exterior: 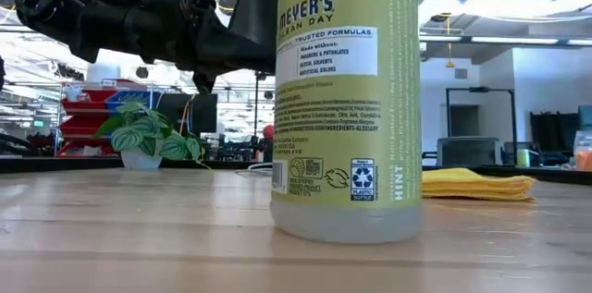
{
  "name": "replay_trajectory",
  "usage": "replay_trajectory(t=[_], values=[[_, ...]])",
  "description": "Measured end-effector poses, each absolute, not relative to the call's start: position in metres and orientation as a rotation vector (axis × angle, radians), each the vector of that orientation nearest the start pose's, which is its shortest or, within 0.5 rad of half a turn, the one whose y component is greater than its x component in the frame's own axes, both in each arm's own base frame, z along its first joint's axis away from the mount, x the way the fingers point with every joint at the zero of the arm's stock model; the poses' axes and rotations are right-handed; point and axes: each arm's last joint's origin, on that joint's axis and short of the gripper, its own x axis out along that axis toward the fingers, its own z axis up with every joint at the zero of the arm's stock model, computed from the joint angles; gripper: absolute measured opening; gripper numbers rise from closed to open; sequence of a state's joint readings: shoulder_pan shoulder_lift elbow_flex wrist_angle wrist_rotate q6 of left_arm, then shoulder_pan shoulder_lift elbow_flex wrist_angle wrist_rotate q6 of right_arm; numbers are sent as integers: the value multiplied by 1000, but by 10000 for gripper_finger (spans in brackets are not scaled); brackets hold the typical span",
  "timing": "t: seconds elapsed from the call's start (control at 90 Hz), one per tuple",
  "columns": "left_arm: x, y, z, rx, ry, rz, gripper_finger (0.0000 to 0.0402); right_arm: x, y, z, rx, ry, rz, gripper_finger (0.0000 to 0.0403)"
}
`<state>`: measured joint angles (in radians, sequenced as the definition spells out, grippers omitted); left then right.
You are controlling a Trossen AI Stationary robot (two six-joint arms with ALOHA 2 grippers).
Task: Apply microfiber cloth
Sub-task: Spray the front of the cellphone using the cleaning bottle
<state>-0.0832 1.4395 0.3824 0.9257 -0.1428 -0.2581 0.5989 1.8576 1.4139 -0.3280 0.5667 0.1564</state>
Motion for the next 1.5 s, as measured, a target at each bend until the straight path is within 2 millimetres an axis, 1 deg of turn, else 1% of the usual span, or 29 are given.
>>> replay_trajectory(t=[0.089, 0.178, 0.356, 0.556, 0.711, 0.8, 0.989, 1.222, 1.378, 1.5], values=[[253, -20, 169, -226, 120, 57, 16, 348, 218, 242, -268, 600, -15, 368], [252, -27, 170, -200, 115, 35, 16, 349, 218, 243, -269, 570, -40, 368], [253, -45, 173, -175, 120, 110, 12, 348, 219, 243, -246, 546, -112, 368], [262, -61, 184, -158, 136, 117, 11, 346, 220, 245, -269, 518, -185, 368], [269, -67, 195, -183, 125, 108, 11, 347, 220, 246, -257, 497, -188, 368], [273, -68, 199, -185, 136, 132, 11, 348, 221, 249, -264, 470, -199, 368], [278, -67, 193, -216, 150, 220, 11, 349, 224, 252, -261, 440, -198, 365], [286, -70, 178, -269, 174, 250, 11, 349, 223, 252, -203, 430, -205, 335], [297, -79, 183, -254, 150, 223, 11, 352, 222, 249, -169, 434, -214, 322], [297, -82, 187, -257, 132, 239, 11, 353, 220, 249, -143, 432, -225, 320]])
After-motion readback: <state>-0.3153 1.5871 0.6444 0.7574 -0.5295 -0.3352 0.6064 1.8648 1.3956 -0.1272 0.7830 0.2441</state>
